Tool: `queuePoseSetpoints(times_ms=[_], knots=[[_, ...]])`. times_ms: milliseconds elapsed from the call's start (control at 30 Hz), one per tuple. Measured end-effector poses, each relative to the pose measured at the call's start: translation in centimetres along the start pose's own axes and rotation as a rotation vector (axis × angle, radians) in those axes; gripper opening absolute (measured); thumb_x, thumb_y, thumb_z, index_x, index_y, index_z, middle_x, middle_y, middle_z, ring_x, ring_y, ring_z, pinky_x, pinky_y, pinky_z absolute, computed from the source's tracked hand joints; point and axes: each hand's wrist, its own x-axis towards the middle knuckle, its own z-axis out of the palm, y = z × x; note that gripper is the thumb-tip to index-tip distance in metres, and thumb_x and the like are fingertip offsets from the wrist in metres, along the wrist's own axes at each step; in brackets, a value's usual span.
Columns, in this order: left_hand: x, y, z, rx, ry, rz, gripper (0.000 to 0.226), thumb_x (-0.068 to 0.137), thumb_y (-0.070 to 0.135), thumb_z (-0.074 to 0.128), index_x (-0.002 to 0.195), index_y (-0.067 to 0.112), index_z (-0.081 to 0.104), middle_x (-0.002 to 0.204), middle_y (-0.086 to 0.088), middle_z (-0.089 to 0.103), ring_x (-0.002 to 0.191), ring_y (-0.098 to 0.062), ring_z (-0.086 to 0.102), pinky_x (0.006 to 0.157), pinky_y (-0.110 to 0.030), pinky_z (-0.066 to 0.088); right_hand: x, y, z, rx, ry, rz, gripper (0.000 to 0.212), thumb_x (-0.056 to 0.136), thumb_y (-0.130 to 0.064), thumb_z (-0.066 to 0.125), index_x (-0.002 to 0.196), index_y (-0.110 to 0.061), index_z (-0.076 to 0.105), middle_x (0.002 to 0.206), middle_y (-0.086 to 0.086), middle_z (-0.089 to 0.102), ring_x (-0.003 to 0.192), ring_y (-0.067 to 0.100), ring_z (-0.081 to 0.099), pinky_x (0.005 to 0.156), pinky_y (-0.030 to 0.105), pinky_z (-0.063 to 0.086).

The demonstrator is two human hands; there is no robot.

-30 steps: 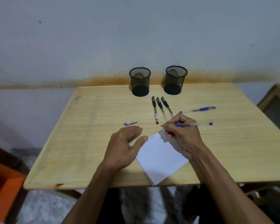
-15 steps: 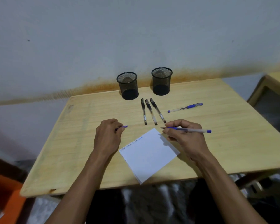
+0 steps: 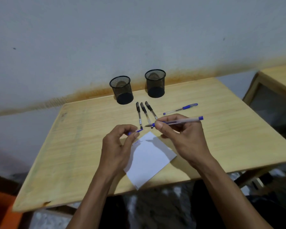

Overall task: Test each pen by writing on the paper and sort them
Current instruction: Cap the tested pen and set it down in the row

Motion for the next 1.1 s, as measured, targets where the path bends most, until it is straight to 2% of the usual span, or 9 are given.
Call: queuePoseSetpoints(times_ms=[100, 200, 400, 567, 667, 733, 967, 1100], knots=[[-0.5, 0.6, 0.1, -0.027, -0.006, 0.044, 0.013, 0.088, 0.008, 0.071, 0.094, 0.019, 0.072, 0.091, 0.008, 0.068, 0.091, -0.009, 0.064, 0.080, -0.019, 0.047, -0.1, -0.1, -0.1, -0.080, 0.011, -0.046, 0.004, 0.081, -0.025, 0.084, 0.083, -0.026, 0.080, 0.103, -0.009, 0.076, 0.107, 0.002, 0.068, 0.081, 0.034, 0.059], [-0.8, 0.9, 0.0, -0.034, -0.011, 0.089, 0.014, 0.088, 0.007, 0.070, 0.096, 0.018, 0.072, 0.092, 0.008, 0.068, 0.093, -0.012, 0.064, 0.082, -0.021, 0.048, -0.2, -0.3, -0.1, -0.137, -0.008, -0.054, 0.004, 0.081, -0.026, 0.083, 0.083, -0.027, 0.080, 0.114, -0.014, 0.069, 0.111, -0.007, 0.062, 0.075, 0.023, 0.050], [-1.2, 0.8, -0.4, -0.038, -0.025, 0.136, 0.014, 0.088, 0.009, 0.070, 0.098, 0.018, 0.071, 0.094, 0.009, 0.068, 0.096, -0.014, 0.064, 0.084, -0.031, 0.051, -0.5, 0.1, 0.9, -0.164, -0.041, -0.052, 0.006, 0.080, -0.027, 0.084, 0.085, -0.026, 0.081, 0.115, -0.014, 0.067, 0.112, -0.003, 0.062, 0.076, 0.028, 0.055], [-1.6, 1.4, -0.5, -0.054, -0.017, 0.156, 0.015, 0.085, 0.011, 0.074, 0.097, 0.019, 0.075, 0.093, 0.011, 0.073, 0.092, -0.009, 0.068, 0.083, -0.027, 0.053, -0.7, 0.2, 1.7, -0.142, -0.046, -0.063, 0.004, 0.081, -0.024, 0.084, 0.082, -0.025, 0.081, 0.105, -0.012, 0.072, 0.105, -0.004, 0.065, 0.072, 0.021, 0.051], [-1.6, 1.7, -0.6, -0.065, -0.003, 0.178, 0.015, 0.085, 0.011, 0.074, 0.098, 0.019, 0.076, 0.093, 0.012, 0.074, 0.091, -0.008, 0.070, 0.081, -0.029, 0.055, -1.2, 0.1, 2.4, -0.056, -0.018, -0.080, 0.008, 0.082, -0.023, 0.083, 0.076, -0.024, 0.078, 0.085, -0.008, 0.077, 0.088, 0.006, 0.071, 0.072, 0.027, 0.056], [-1.6, 1.7, -0.7, -0.079, -0.001, 0.180, 0.016, 0.085, 0.009, 0.073, 0.097, 0.019, 0.076, 0.093, 0.012, 0.074, 0.091, -0.007, 0.070, 0.081, -0.029, 0.055, -1.4, 0.1, 2.8, -0.060, -0.001, -0.074, 0.009, 0.083, -0.025, 0.082, 0.075, -0.023, 0.078, 0.079, -0.006, 0.078, 0.082, 0.006, 0.071, 0.074, 0.029, 0.055], [-1.5, 0.9, -0.9, -0.025, 0.008, 0.173, 0.021, 0.083, 0.006, 0.075, 0.096, 0.022, 0.076, 0.092, 0.014, 0.074, 0.089, -0.001, 0.069, 0.079, -0.026, 0.056, -0.9, 1.2, 3.6, -0.070, -0.029, 0.013, 0.010, 0.083, -0.027, 0.083, 0.075, -0.023, 0.078, 0.076, -0.006, 0.078, 0.076, 0.002, 0.070, 0.070, 0.030, 0.050], [-1.1, 0.8, -0.7, -0.008, -0.023, 0.143, 0.017, 0.085, 0.010, 0.074, 0.096, 0.023, 0.076, 0.092, 0.017, 0.074, 0.090, 0.001, 0.069, 0.081, -0.027, 0.056, 0.2, 0.9, 2.9, -0.104, -0.079, 0.062, 0.011, 0.082, -0.030, 0.083, 0.078, -0.020, 0.080, 0.080, -0.007, 0.078, 0.077, 0.002, 0.070, 0.068, 0.028, 0.049]])
